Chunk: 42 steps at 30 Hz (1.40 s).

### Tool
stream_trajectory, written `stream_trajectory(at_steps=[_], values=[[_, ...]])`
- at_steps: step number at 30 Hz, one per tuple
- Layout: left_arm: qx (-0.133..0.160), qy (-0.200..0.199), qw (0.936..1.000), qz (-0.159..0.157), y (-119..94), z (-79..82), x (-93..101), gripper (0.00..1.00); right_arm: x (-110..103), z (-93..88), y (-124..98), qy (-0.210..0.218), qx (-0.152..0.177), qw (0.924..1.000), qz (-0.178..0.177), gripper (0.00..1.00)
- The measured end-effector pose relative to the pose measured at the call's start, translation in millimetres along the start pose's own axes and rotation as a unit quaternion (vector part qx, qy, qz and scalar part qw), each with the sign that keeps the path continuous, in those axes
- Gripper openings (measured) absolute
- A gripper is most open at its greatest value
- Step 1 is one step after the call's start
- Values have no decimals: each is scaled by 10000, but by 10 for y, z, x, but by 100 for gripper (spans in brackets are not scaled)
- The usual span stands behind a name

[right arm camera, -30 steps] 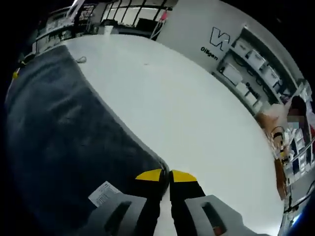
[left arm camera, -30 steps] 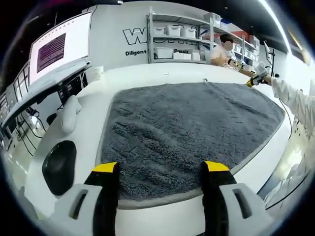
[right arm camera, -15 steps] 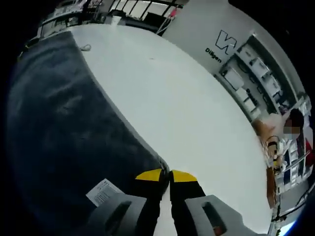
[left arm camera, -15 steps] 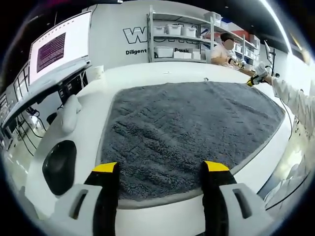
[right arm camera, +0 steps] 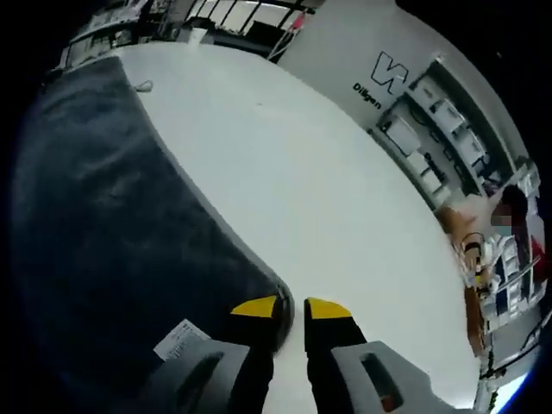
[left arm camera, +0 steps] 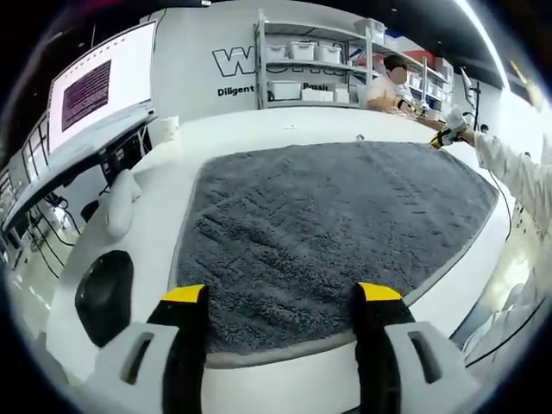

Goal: Open the folded towel by lifting each exposed corner and separating the folded layers until the towel lies flat within the target outline without major curled edges

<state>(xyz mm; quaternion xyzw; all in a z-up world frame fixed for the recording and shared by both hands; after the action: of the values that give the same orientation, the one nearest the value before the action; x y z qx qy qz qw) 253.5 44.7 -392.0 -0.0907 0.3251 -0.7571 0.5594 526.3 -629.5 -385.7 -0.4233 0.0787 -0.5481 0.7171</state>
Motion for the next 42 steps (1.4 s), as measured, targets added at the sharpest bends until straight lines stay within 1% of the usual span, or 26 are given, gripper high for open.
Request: stream_trajectory(at_steps=[1,2,3,4,5,7,8,9,12,13,15,16,17,19,21,22,24,25,26,28,31,32,33,35,37,42], values=[[26,-4,10000,-56,1,3,5,73,1,1,-4,71,29,10000,12,19],[52,-7,9999,-112,2,6,11,76,39,2,-36,472,176,9987,-29,22],[82,-8,9999,-121,0,13,12,78,57,-8,-89,932,310,9952,53,24],[291,-94,9992,-252,-19,65,35,80,99,-23,-131,1216,369,9919,43,26],[976,-372,9937,-403,-91,236,56,81,172,-58,-277,1710,551,9837,-38,28],[1270,-484,9895,-498,-139,322,62,84,180,-90,-408,2098,689,9753,-3,35],[1317,-507,9888,-491,-145,339,59,85,175,-121,-479,2281,686,9712,85,37],[1371,-526,9880,-480,-153,361,56,89,168,-137,-507,2348,654,9698,121,41],[1452,-538,9868,-473,-133,425,58,98,72,-247,-777,2734,790,9581,316,52],[1459,-551,9866,-471,-119,435,56,99,53,-274,-840,2835,840,9547,341,56],[1457,-570,9865,-476,-103,442,48,99,11,-341,-950,2969,788,9508,415,65],[1468,-565,9863,-489,-93,446,42,99,-45,-421,-1091,3110,818,9459,430,67],[1494,-580,9857,-528,-89,452,50,99,-93,-490,-1205,3152,828,9443,452,69],[1557,-612,9840,-606,-78,466,59,99,-147,-583,-1347,3216,850,9420,450,69],[1554,-618,9838,-639,-57,471,71,99,-252,-707,-1525,3343,832,9374,511,71],[1550,-617,9839,-647,-51,472,73,99,-340,-779,-1627,3396,856,9349,584,71],[1504,-575,9848,-654,-20,479,87,99,-460,-895,-1752,3554,797,9290,661,70],[1500,-569,9849,-654,-14,481,86,99,-550,-980,-1832,3554,739,9289,730,69],[1500,-567,9849,-657,-7,484,85,99,-572,-1009,-1855,3549,736,9292,722,68],[1500,-577,9847,-676,24,499,78,99,-728,-1230,-1998,3515,439,9327,675,65],[1474,-548,9852,-675,48,515,77,99,-785,-1413,-2106,3368,204,9408,327,56],[1477,-551,9852,-674,49,520,74,99,-805,-1489,-2149,3380,141,9409,179,51],[1494,-556,9849,-672,48,524,74,99,-828,-1524,-2169,3401,111,9402,160,47],[1513,-573,9845,-671,53,534,74,99,-889,-1590,-2194,3388,41,9407,176,43],[1496,-562,9849,-672,61,539,75,99,-957,-1649,-2192,3271,-152,9446,227,42],[1478,-541,9854,-654,78,558,76,99,-988,-1704,-2103,3045,-423,9515,139,40]])
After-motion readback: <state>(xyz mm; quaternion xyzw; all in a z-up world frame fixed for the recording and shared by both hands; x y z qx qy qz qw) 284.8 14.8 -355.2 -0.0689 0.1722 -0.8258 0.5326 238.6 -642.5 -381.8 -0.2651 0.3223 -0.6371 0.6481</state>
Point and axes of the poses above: the point that each gripper's makers call its tool centre point, and the gripper's own axes: y roughly forward along the fingers, x roughly to its right, z roughly out of its top, the point moved 8 cm from there along -y, roughly backward along the fingers, and after that the axes turned 14 degrees about y, right-handed, at the moved point
